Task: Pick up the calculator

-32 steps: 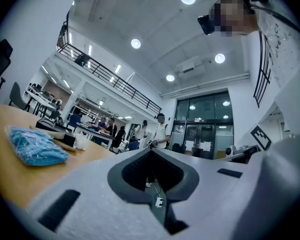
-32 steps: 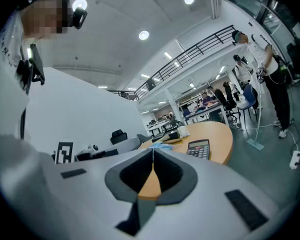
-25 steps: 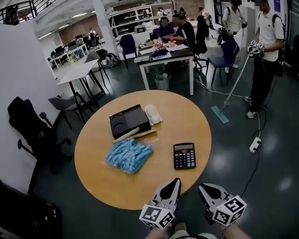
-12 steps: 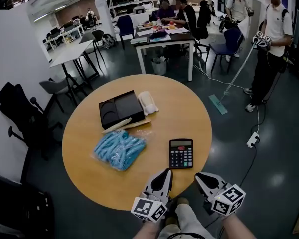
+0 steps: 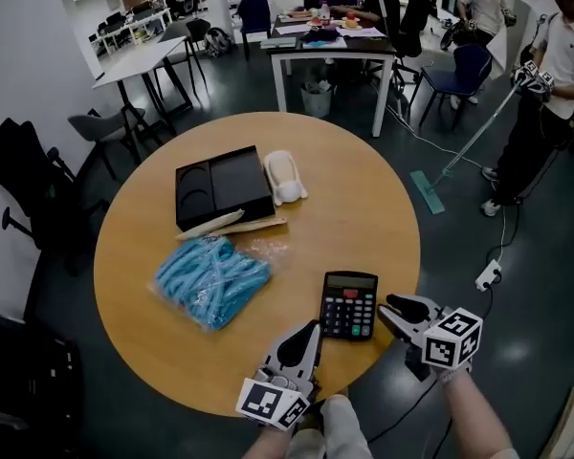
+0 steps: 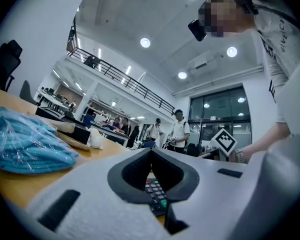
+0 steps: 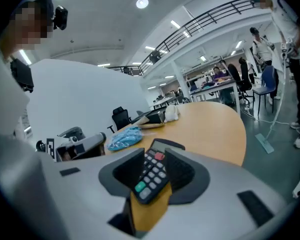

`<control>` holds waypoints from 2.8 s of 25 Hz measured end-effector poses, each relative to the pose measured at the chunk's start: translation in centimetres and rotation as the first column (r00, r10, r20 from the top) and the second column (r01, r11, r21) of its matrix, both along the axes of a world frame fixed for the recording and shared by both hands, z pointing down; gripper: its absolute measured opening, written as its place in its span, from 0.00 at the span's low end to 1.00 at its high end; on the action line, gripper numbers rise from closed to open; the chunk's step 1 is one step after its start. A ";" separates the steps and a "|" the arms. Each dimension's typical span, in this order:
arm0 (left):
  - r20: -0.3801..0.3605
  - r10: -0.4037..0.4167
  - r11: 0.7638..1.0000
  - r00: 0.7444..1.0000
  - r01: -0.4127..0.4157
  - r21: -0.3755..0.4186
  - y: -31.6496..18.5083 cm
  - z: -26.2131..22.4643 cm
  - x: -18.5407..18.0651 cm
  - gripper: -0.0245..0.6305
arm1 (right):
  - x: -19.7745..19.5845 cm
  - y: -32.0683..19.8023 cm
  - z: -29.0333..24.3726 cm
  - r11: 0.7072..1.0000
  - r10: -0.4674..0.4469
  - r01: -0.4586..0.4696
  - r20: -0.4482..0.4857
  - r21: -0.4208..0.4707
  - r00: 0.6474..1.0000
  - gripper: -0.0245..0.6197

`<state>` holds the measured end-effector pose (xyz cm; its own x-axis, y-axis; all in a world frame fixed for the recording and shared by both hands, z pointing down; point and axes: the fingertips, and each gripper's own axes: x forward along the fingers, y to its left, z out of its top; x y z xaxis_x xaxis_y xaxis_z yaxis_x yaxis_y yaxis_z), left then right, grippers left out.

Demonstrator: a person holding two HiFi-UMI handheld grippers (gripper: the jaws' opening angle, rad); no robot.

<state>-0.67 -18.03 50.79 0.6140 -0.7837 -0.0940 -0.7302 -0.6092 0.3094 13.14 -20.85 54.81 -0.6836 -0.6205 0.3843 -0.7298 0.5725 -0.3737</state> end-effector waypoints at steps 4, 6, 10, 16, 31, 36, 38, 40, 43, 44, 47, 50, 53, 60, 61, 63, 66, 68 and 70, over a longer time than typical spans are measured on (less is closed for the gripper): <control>0.010 -0.015 1.000 1.000 0.015 -0.005 -1.1 1.2 -0.1 0.05 | 0.7 -3.3 2.7 0.995 -0.062 0.057 -0.053 -0.077 0.997 0.28; 0.017 -0.022 1.000 1.000 0.022 0.002 -1.6 1.4 -0.3 0.05 | 0.5 -4.8 3.5 0.990 -0.092 0.085 -0.052 -0.117 0.994 0.29; 0.003 -0.035 0.999 0.999 0.035 0.007 -1.8 1.5 -1.0 0.05 | -0.1 -6.7 5.5 0.966 -0.148 0.136 -0.039 -0.219 0.988 0.30; -0.004 -0.044 0.999 0.999 0.044 -0.019 -1.0 2.7 -1.3 0.05 | -1.5 -6.8 7.0 0.909 -0.283 0.250 -0.053 -0.332 0.958 0.30; -0.015 -0.071 0.996 0.997 0.070 -0.055 0.1 3.3 -2.6 0.05 | -3.7 -4.5 5.9 0.810 -0.296 0.384 0.257 -0.443 0.920 0.14; -0.008 -0.088 0.995 0.996 0.087 -0.055 -0.4 2.5 -3.5 0.05 | -3.3 -3.9 4.6 0.837 -0.192 0.333 0.338 -0.434 0.921 0.13; -0.007 -0.090 0.995 0.996 0.089 -0.051 -0.5 1.9 -3.8 0.05 | -3.0 -3.5 3.6 0.844 -0.169 0.322 0.358 -0.428 0.918 0.13; -0.007 -0.086 0.995 0.996 0.086 -0.045 -0.6 1.0 -3.9 0.05 | -3.1 -3.0 1.9 0.852 -0.142 0.318 0.401 -0.416 0.905 0.13; -0.006 -0.079 0.996 0.997 0.079 -0.033 -0.6 -0.6 -3.9 0.05 | -2.7 -2.5 -0.5 0.868 -0.093 0.291 0.445 -0.401 0.891 0.13; -0.005 -0.077 0.997 0.997 0.077 -0.028 -0.6 -1.1 -3.9 0.05 | -2.5 -2.4 -1.3 0.874 -0.077 0.279 0.452 -0.398 0.888 0.13; 0.004 -0.073 0.997 0.997 0.073 -0.010 -0.6 -2.8 -4.1 0.05 | -1.9 -2.3 -3.8 0.892 -0.046 0.246 0.466 -0.379 0.884 0.13; 0.016 -0.067 0.998 0.998 0.067 0.014 -0.6 -5.1 -4.6 0.05 | -1.5 -2.1 -6.7 0.907 -0.021 0.215 0.471 -0.361 0.882 0.13; 0.030 -0.058 0.997 0.998 0.056 0.043 -0.6 -7.4 -5.1 0.05 | -1.5 -1.6 -9.5 0.922 0.004 0.185 0.486 -0.340 0.874 0.13; 0.027 -0.062 0.993 0.998 0.059 0.098 -0.8 -11.3 -5.6 0.05 | -1.3 -1.3 -13.9 0.948 0.008 0.156 0.510 -0.278 0.860 0.13; 0.026 -0.063 0.993 0.998 0.059 0.106 -0.7 -11.9 -5.6 0.05 | -1.3 -1.2 -14.4 0.950 0.005 0.153 0.506 -0.271 0.863 0.13; 0.019 -0.060 0.991 0.998 0.057 0.120 -0.6 -12.7 -5.6 0.05 | -1.6 -0.9 -15.3 0.954 -0.007 0.156 0.503 -0.255 0.864 0.13; 0.004 -0.059 0.990 0.998 0.058 0.127 -0.3 -13.3 -5.5 0.05 | -2.2 -0.3 -15.8 0.955 -0.008 0.160 0.515 -0.251 0.857 0.13; -0.005 -0.055 0.990 0.998 0.055 0.133 -0.1 -13.4 -5.5 0.05 | -2.5 0.1 -15.8 0.955 -0.007 0.159 0.517 -0.250 0.856 0.13; -0.003 -0.042 0.989 0.999 0.042 0.142 0.2 -13.4 -5.2 0.05 | -2.7 0.3 -15.6 0.956 -0.006 0.156 0.516 -0.249 0.856 0.13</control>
<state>-5.92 -17.81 37.36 0.5809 -0.7876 -0.2056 -0.7562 -0.6156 0.2218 10.45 -20.56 39.19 -0.8715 -0.4765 0.1164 -0.3517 0.4416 -0.8254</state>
